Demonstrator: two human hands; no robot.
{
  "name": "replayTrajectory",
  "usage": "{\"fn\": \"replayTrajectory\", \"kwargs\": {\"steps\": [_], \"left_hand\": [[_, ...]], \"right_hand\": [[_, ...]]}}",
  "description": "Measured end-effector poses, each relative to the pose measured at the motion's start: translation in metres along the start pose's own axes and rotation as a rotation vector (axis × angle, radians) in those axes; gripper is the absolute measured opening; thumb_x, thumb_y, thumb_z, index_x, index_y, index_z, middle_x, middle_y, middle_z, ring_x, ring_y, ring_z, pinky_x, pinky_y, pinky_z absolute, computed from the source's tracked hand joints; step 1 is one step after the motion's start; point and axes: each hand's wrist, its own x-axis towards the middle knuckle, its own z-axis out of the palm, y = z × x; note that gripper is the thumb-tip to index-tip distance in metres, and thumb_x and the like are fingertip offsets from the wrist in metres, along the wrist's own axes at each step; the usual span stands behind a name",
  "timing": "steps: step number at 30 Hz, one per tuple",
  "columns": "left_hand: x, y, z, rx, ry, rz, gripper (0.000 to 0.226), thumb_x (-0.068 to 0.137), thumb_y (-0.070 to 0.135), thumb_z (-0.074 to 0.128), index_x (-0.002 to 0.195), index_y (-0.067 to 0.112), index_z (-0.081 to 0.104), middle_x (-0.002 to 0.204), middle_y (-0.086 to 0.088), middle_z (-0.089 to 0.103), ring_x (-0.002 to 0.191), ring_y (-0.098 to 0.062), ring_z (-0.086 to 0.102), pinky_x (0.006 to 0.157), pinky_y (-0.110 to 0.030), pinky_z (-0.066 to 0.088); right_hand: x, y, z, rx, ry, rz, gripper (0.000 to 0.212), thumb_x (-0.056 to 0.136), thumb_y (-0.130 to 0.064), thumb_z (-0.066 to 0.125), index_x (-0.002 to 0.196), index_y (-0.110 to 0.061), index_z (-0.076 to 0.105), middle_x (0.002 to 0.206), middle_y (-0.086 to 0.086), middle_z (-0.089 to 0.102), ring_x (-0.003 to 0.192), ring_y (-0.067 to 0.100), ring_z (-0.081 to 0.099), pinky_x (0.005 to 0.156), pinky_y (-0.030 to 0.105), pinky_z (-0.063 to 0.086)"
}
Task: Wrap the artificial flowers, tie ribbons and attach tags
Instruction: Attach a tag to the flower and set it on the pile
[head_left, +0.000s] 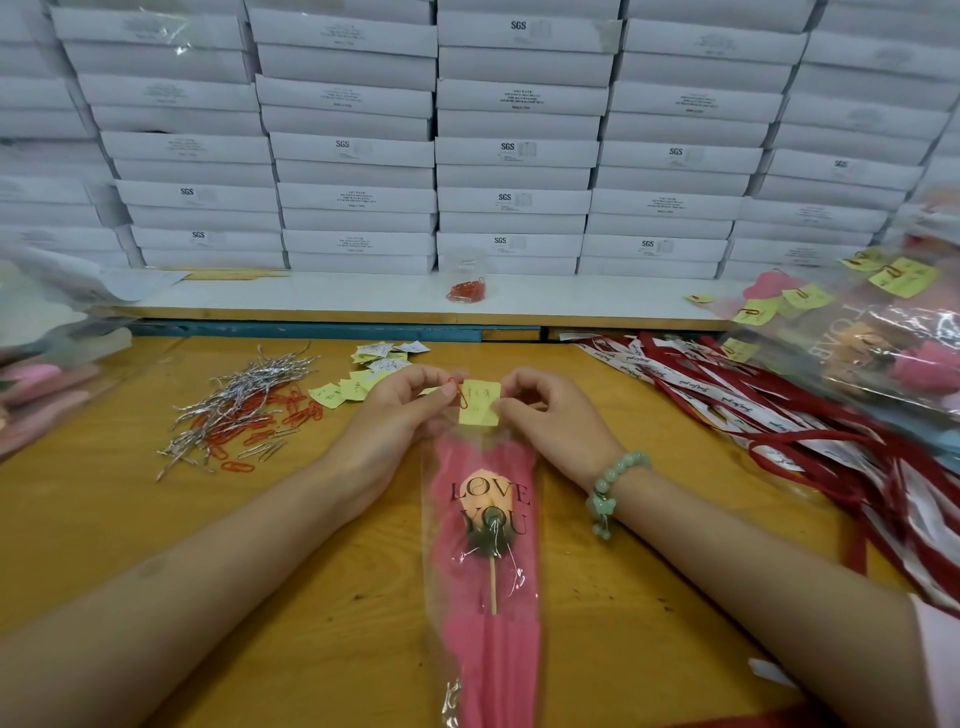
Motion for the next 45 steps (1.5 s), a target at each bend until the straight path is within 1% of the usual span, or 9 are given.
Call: {"fn": "replayTrajectory", "kwargs": {"steps": [4, 9, 14, 16, 19, 27, 33, 36, 45], "left_hand": [[-0.0010, -0.0001, 0.0001, 0.078, -0.011, -0.005, 0.005, 0.090, 0.015, 0.063, 0.087, 0.014, 0.066, 0.114, 0.005, 0.070, 0.070, -0.003, 0.063, 0.063, -0.019, 0.051], [-0.0027, 0.0018, 0.0013, 0.120, -0.004, -0.026, 0.002, 0.090, 0.014, 0.064, 0.090, 0.013, 0.066, 0.110, 0.003, 0.071, 0.092, -0.020, 0.064, 0.080, -0.035, 0.054], [-0.0057, 0.0051, 0.0042, 0.129, 0.021, -0.029, 0.002, 0.090, 0.014, 0.065, 0.091, 0.013, 0.065, 0.102, 0.000, 0.073, 0.088, -0.022, 0.061, 0.073, -0.028, 0.053], [-0.0065, 0.0062, 0.0046, 0.151, 0.022, -0.025, 0.003, 0.089, 0.015, 0.065, 0.091, 0.013, 0.066, 0.107, -0.010, 0.071, 0.091, -0.024, 0.059, 0.081, -0.038, 0.053], [-0.0080, 0.0079, 0.0044, 0.156, 0.033, -0.013, 0.001, 0.088, 0.013, 0.066, 0.089, 0.012, 0.067, 0.111, -0.020, 0.066, 0.092, -0.027, 0.060, 0.091, -0.049, 0.050], [-0.0083, 0.0065, 0.0022, 0.136, 0.024, 0.028, 0.003, 0.085, 0.012, 0.069, 0.086, 0.014, 0.071, 0.101, -0.010, 0.072, 0.082, -0.016, 0.068, 0.075, -0.026, 0.055], [-0.0084, 0.0067, 0.0028, 0.147, -0.048, 0.004, 0.004, 0.082, 0.018, 0.072, 0.082, 0.023, 0.073, 0.102, -0.012, 0.072, 0.081, -0.017, 0.068, 0.078, -0.031, 0.055], [-0.0091, 0.0079, 0.0040, 0.156, -0.067, 0.009, 0.004, 0.078, 0.022, 0.073, 0.078, 0.025, 0.073, 0.098, -0.005, 0.074, 0.078, -0.012, 0.070, 0.070, -0.022, 0.055], [-0.0086, 0.0063, 0.0041, 0.195, -0.058, -0.003, 0.002, 0.088, 0.016, 0.068, 0.090, 0.014, 0.068, 0.079, -0.010, 0.073, 0.069, -0.017, 0.069, 0.064, -0.021, 0.054]], "right_hand": [[-0.0011, 0.0005, 0.0019, -0.060, -0.090, -0.002, 0.019, 0.092, -0.013, 0.053, 0.077, -0.003, 0.060, 0.086, 0.006, 0.060, 0.072, 0.009, 0.050, 0.067, 0.023, 0.039], [-0.0019, 0.0001, 0.0020, -0.083, -0.144, -0.019, 0.020, 0.093, -0.017, 0.056, 0.081, -0.007, 0.067, 0.084, -0.001, 0.068, 0.075, 0.003, 0.058, 0.066, 0.018, 0.047], [0.0001, 0.0018, 0.0000, -0.012, -0.073, -0.009, 0.018, 0.090, -0.014, 0.058, 0.079, -0.003, 0.067, 0.075, -0.001, 0.065, 0.069, 0.004, 0.056, 0.064, 0.019, 0.045], [0.0009, 0.0031, -0.0001, -0.006, -0.093, 0.005, 0.018, 0.090, -0.015, 0.059, 0.081, -0.002, 0.069, 0.081, 0.008, 0.069, 0.074, 0.008, 0.060, 0.070, 0.029, 0.050], [0.0013, 0.0040, -0.0004, 0.040, -0.093, 0.007, 0.015, 0.090, -0.016, 0.062, 0.081, -0.006, 0.070, 0.080, 0.004, 0.070, 0.074, 0.006, 0.061, 0.070, 0.026, 0.051], [0.0014, 0.0061, -0.0008, 0.109, -0.094, 0.017, 0.012, 0.089, -0.016, 0.065, 0.079, -0.012, 0.070, 0.076, -0.004, 0.071, 0.072, 0.005, 0.065, 0.070, 0.024, 0.054], [0.0014, 0.0042, -0.0039, 0.194, -0.006, 0.009, 0.010, 0.085, -0.013, 0.071, 0.076, -0.014, 0.068, 0.079, 0.005, 0.072, 0.073, 0.015, 0.067, 0.068, 0.025, 0.055], [0.0018, 0.0046, -0.0040, 0.205, 0.034, 0.020, 0.011, 0.082, -0.011, 0.074, 0.075, -0.016, 0.068, 0.074, 0.000, 0.071, 0.069, 0.011, 0.067, 0.064, 0.023, 0.055], [0.0013, 0.0043, -0.0044, 0.255, -0.038, 0.021, 0.017, 0.086, -0.006, 0.069, 0.102, -0.012, 0.068, 0.076, -0.002, 0.071, 0.068, 0.004, 0.066, 0.060, 0.019, 0.051]]}}
